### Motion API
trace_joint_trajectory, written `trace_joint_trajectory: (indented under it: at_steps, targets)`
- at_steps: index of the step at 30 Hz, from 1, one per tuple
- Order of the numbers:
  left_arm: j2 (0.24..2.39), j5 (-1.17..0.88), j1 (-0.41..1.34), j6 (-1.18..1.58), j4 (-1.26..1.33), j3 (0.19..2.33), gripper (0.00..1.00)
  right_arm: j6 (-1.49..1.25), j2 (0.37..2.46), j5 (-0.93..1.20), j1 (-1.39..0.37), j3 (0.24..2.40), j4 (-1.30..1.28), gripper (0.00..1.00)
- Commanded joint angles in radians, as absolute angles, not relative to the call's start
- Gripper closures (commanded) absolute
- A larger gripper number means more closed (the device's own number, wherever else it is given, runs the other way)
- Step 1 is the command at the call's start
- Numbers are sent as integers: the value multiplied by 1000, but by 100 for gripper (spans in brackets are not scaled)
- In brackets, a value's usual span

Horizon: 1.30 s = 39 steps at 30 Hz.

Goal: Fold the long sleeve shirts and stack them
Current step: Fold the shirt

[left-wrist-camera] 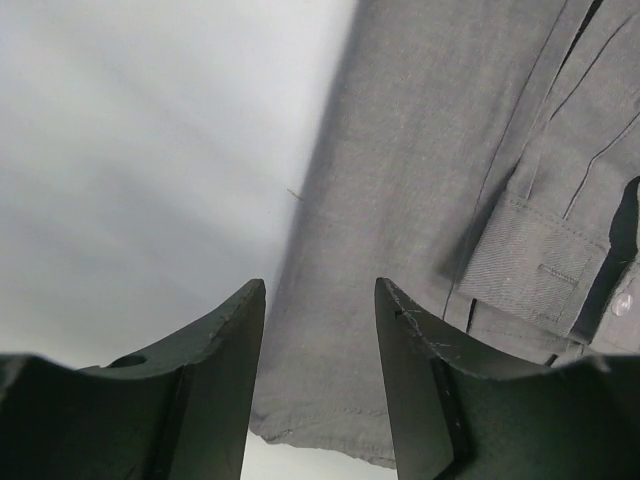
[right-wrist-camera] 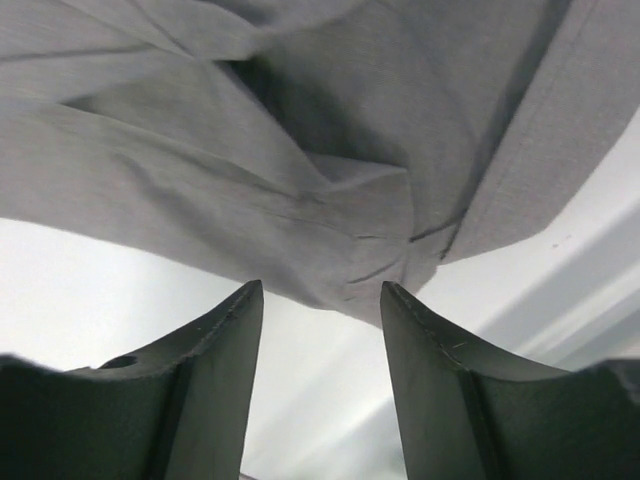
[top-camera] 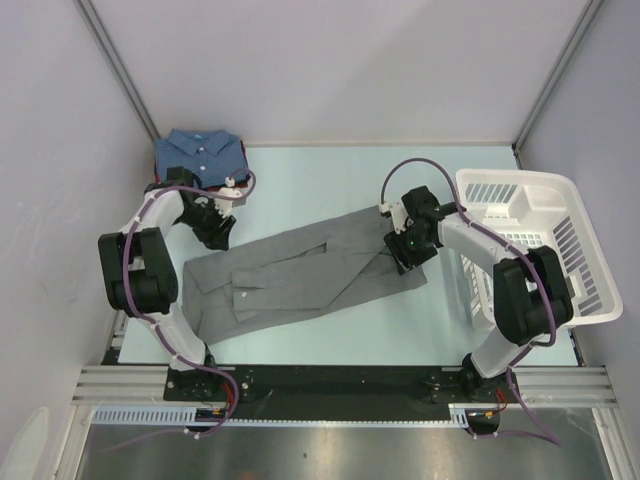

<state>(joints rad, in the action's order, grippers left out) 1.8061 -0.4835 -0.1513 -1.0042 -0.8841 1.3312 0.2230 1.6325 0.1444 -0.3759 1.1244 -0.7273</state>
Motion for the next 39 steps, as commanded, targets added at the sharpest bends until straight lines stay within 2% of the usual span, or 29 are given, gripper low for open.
trace_joint_trajectory:
  at_steps: [1,7,8,10,16,20,25,29,30,33,36,37,39]
  targets:
    - [1805,-528,-147,-1012,-891,1379,46,258,1673,29,-367,1115,-649,46]
    - [1836,-548,-117,-1012,-897,1414,43,235,1755,15,-357,1180,-687,49]
    - [1850,-546,-106,-1012,-897,1420,40,235,1764,15,-360,1181,-692,51]
    - [1870,-535,-75,-1012,-900,1420,39,242,1798,5,-367,1184,-686,54]
    - [1898,-512,-60,-960,-871,1410,40,265,1949,-63,-380,1314,-669,72]
    - [1885,-509,-84,-931,-847,1404,40,275,2100,-118,-367,1462,-679,93]
    - [1884,-528,-130,-905,-851,1399,41,321,2270,-193,-364,1730,-673,97]
    - [1876,-523,-150,-891,-848,1371,41,365,2459,-238,-365,2061,-673,94]
    - [1876,-525,-150,-884,-851,1367,41,383,2529,-270,-367,2203,-669,92]
    - [1862,-544,-147,-867,-850,1339,40,413,2617,-325,-357,2453,-618,77]
    - [1853,-561,-140,-831,-859,1318,39,411,2603,-310,-351,2503,-566,59]
    - [1850,-568,-135,-830,-864,1307,39,400,2533,-293,-350,2449,-528,51]
    - [1841,-561,-117,-815,-868,1293,39,379,2433,-235,-348,2343,-485,42]
